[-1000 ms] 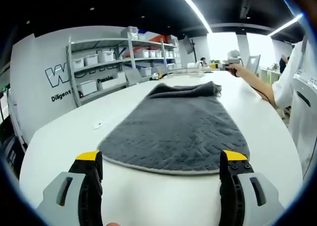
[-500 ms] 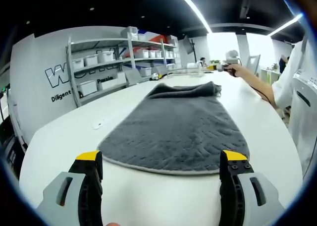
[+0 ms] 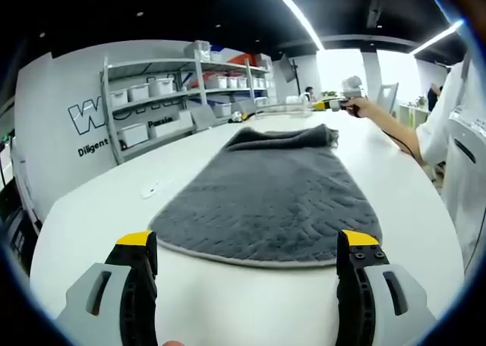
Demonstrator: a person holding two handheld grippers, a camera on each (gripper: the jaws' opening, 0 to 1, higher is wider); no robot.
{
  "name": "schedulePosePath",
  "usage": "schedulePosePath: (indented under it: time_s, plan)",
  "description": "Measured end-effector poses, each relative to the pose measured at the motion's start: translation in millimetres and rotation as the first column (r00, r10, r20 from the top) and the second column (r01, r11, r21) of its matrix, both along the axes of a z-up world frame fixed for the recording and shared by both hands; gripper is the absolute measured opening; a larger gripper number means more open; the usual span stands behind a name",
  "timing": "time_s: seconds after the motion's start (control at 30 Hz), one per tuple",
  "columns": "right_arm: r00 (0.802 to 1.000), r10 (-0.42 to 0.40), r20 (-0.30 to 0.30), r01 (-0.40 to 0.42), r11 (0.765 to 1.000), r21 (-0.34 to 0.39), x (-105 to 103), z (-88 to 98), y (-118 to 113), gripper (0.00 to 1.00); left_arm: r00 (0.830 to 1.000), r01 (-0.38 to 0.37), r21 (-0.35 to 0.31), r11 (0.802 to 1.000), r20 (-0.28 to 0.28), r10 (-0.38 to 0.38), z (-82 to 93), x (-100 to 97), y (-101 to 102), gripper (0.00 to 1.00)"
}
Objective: Open the folded towel by lifting each exposed corner and separating the folded layers until the towel lies flat within the target outline without major curled edges
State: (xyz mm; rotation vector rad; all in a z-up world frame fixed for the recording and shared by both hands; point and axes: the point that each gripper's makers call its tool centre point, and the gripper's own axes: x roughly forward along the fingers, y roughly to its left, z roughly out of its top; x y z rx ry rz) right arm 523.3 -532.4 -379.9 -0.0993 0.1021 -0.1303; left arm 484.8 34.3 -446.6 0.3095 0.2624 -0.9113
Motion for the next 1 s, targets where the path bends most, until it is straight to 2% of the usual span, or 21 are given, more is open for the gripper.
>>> schedulePosePath:
  time_s: [0.23,0.4,0.57,0.7,1.0]
  plan:
    - [0.999,0.050,0.004,-0.050,0.998,0.050,3,-2.0,11,0.77,1.000,0.001,-0.001,1.000,0.004,-0.001,1.1,-0.2,0,0.97]
    - [0.998,0.063,-0.004,-0.063,0.997,0.037,4,-2.6,16,0.83,1.000,0.001,-0.002,1.000,0.005,-0.001,1.9,-0.3,0,0.97]
    - [0.995,0.104,0.000,-0.104,0.993,0.060,6,-2.4,26,0.89,1.000,0.003,-0.001,1.000,0.006,-0.003,2.1,-0.6,0,0.97]
    - [0.993,0.119,-0.020,-0.118,0.991,0.061,9,-6.0,30,0.95,1.000,0.002,0.001,1.000,0.007,-0.002,1.8,-0.6,0,0.97]
    - [0.989,0.145,-0.033,-0.143,0.988,0.054,11,-7.7,36,0.99,1.000,0.003,0.001,1.000,0.007,-0.003,1.7,-0.9,0,0.97]
